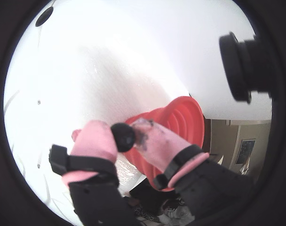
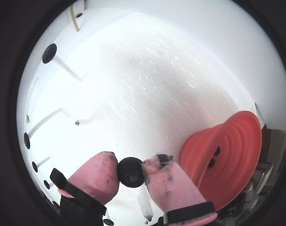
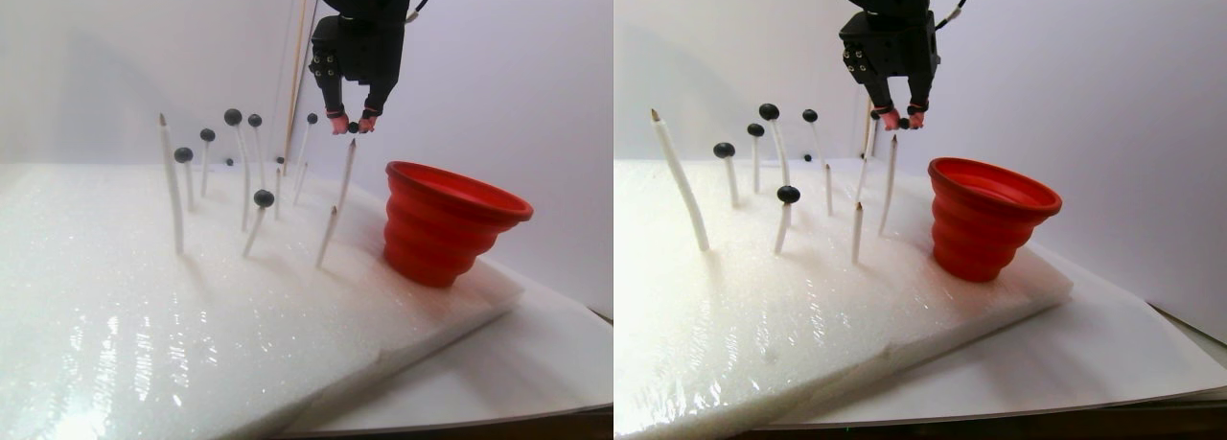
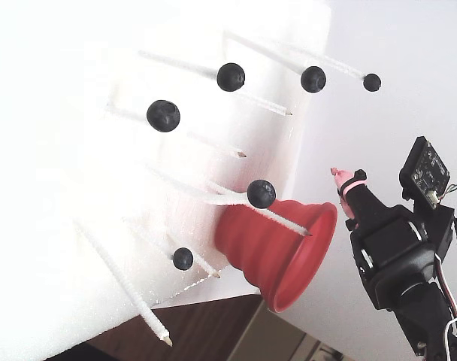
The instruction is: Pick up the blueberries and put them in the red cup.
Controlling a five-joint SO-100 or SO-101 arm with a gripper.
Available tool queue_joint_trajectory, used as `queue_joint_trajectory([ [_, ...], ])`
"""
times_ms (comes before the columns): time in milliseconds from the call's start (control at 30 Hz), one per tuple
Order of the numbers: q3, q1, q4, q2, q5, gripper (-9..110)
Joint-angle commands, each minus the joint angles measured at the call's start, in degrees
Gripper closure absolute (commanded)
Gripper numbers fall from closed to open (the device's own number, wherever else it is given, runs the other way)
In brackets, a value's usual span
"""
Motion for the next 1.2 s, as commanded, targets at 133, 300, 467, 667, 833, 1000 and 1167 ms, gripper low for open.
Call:
queue_joint_trajectory([
  [133, -0.3, 4.7, 2.6, 8.3, -0.7, 92],
  [300, 0.0, 5.7, 5.3, 9.8, -1.2, 91],
  [467, 0.9, 6.5, 6.9, 11.0, -1.8, 91],
  [667, 1.0, 8.0, 8.0, 11.8, -2.1, 91],
  [833, 1.3, 9.4, 10.4, 13.0, -2.5, 91],
  [1000, 2.0, 10.5, 10.9, 13.8, -3.0, 91],
  [1167, 2.8, 11.5, 12.0, 15.1, -3.3, 91],
])
